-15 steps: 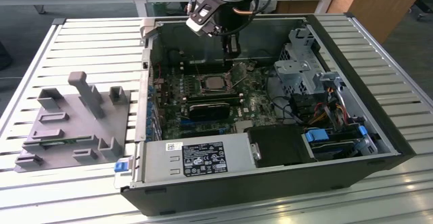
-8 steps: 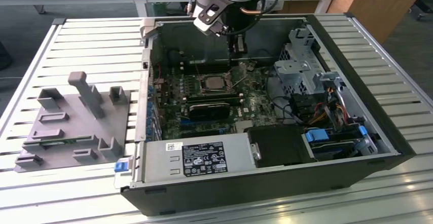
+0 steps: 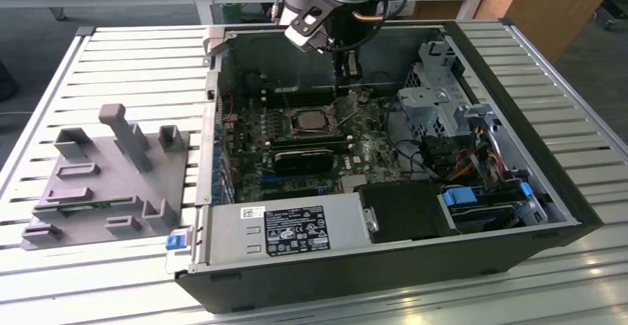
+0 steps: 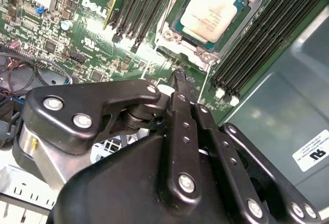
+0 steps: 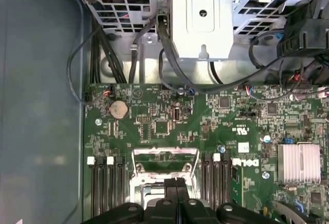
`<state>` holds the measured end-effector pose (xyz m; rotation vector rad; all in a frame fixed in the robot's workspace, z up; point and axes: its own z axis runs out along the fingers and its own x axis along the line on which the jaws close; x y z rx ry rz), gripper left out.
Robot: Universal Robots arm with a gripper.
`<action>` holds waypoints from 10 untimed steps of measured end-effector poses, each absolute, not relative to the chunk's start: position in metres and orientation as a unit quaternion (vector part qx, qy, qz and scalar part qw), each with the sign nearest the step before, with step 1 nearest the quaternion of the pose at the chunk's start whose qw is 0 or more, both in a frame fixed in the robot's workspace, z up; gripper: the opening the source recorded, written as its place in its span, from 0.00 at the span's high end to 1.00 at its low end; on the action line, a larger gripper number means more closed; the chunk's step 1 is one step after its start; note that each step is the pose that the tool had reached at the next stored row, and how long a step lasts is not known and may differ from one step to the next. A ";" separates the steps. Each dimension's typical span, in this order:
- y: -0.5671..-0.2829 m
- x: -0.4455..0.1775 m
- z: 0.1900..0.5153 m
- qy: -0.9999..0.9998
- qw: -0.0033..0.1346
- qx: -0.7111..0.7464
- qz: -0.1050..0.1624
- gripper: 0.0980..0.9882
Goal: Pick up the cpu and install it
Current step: 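Close the cpu cover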
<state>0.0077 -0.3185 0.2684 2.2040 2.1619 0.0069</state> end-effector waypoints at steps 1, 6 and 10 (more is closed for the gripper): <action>-0.318 0.008 0.268 0.700 0.027 0.714 0.002 0.99; -0.318 0.011 0.268 0.700 0.027 0.714 0.002 0.99; -0.318 0.015 0.268 0.700 0.027 0.714 0.002 0.99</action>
